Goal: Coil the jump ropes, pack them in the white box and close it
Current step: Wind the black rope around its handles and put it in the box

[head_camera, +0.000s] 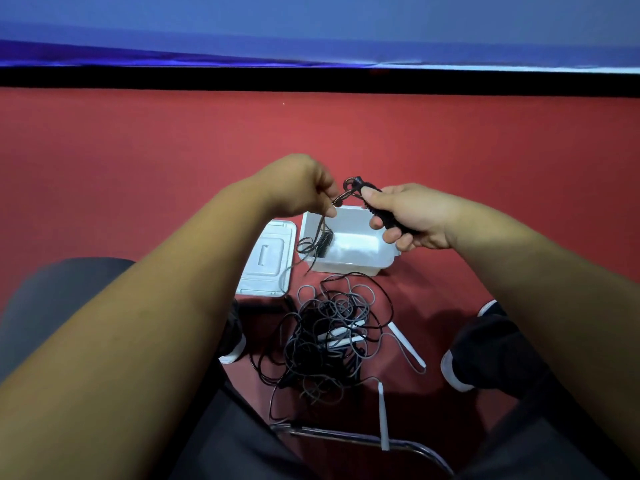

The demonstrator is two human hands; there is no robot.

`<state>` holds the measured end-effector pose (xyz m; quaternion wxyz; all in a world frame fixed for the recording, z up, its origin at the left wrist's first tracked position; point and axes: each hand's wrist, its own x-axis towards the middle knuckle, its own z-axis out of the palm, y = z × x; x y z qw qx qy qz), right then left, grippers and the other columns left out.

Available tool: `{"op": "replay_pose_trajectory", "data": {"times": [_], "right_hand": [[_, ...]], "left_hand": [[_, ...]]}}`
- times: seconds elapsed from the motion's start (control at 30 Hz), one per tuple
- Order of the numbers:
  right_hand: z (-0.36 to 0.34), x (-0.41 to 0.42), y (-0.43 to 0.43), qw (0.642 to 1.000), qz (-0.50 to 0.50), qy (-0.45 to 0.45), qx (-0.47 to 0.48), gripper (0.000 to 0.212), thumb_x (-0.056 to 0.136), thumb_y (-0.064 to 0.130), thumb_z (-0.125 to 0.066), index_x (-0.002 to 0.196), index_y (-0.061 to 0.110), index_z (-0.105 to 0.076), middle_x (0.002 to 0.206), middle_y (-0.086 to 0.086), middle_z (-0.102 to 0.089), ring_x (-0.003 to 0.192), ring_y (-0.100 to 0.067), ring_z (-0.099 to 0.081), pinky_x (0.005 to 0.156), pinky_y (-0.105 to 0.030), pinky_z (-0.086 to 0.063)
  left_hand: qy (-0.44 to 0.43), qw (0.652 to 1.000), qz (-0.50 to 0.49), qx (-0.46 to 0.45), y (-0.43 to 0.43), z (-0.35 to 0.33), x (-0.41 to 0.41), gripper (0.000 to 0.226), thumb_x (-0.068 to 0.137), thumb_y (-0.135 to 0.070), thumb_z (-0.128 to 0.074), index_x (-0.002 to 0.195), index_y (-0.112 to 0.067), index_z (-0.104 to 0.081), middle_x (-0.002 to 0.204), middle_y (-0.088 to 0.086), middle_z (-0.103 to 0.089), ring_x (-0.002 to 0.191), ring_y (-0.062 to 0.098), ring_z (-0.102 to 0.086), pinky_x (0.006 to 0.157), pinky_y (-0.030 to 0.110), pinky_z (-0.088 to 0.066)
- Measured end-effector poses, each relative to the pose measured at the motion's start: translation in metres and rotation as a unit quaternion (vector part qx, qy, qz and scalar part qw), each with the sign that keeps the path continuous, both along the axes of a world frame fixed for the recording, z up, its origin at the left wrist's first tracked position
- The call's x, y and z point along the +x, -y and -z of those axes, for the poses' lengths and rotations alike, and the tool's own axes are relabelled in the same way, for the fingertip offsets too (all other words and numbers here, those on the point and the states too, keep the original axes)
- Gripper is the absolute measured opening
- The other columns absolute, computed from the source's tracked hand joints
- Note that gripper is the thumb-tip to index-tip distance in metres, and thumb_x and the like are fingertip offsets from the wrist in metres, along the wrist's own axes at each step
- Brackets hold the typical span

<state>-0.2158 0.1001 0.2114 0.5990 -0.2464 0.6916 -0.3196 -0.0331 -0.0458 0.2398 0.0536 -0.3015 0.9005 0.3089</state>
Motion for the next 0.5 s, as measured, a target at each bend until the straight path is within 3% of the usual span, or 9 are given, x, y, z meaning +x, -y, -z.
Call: {"op": "replay_pose_trajectory", "data": {"times": [0.17, 0.23, 0.37, 0.43, 0.5], "right_hand": [[-0.007, 0.013, 0.003, 0.998, 0.054, 0.025, -0.037, 0.056, 0.093, 0.076, -0.058, 0.113, 0.024, -0.057, 0.073, 0.003, -0.052, 0.053, -0.012, -0.025, 0.054, -0.023, -0.01], [-0.009, 0.016, 0.003, 0.996, 0.078, 0.033, -0.036, 0.061, 0.09, 0.083, -0.056, 0.109, 0.024, -0.059, 0.073, 0.005, -0.051, 0.052, -0.011, -0.024, 0.054, -0.023, -0.009], [-0.01, 0.014, 0.002, 0.991, 0.11, 0.062, -0.031, 0.067, 0.085, 0.088, -0.055, 0.11, 0.026, -0.06, 0.07, 0.007, -0.048, 0.051, -0.01, -0.022, 0.05, -0.022, -0.009], [-0.009, 0.012, 0.002, 0.989, 0.123, 0.075, -0.031, 0.066, 0.085, 0.087, -0.057, 0.109, 0.026, -0.06, 0.07, 0.007, -0.048, 0.05, -0.009, -0.022, 0.05, -0.022, -0.008], [-0.008, 0.009, 0.002, 0.987, 0.13, 0.084, -0.035, 0.06, 0.087, 0.083, -0.059, 0.108, 0.026, -0.059, 0.07, 0.007, -0.048, 0.05, -0.009, -0.021, 0.048, -0.02, -0.009]], "left_hand": [[0.003, 0.999, -0.028, 0.044, -0.003, 0.002, 0.0, 0.021, 0.083, -0.033, -0.088, 0.091, -0.016, -0.078, 0.075, 0.001, -0.077, 0.07, 0.017, -0.074, 0.076, 0.033, -0.061], [-0.033, 0.99, -0.058, 0.121, -0.005, 0.002, 0.0, 0.027, 0.087, -0.03, -0.085, 0.094, -0.005, -0.076, 0.071, 0.008, -0.074, 0.059, 0.019, -0.067, 0.067, 0.03, -0.057], [-0.109, 0.951, -0.103, 0.27, -0.008, 0.003, 0.0, 0.036, 0.093, -0.024, -0.078, 0.103, 0.009, -0.071, 0.075, 0.017, -0.063, 0.06, 0.021, -0.058, 0.059, 0.026, -0.053], [-0.123, 0.922, -0.101, 0.352, -0.01, 0.003, -0.001, 0.027, 0.095, -0.021, -0.074, 0.108, 0.002, -0.074, 0.08, 0.011, -0.064, 0.063, 0.017, -0.061, 0.061, 0.023, -0.056], [-0.13, 0.889, -0.091, 0.431, -0.009, 0.006, -0.002, 0.025, 0.09, -0.02, -0.073, 0.11, -0.005, -0.076, 0.085, 0.006, -0.069, 0.074, 0.016, -0.065, 0.077, 0.027, -0.062]]}}
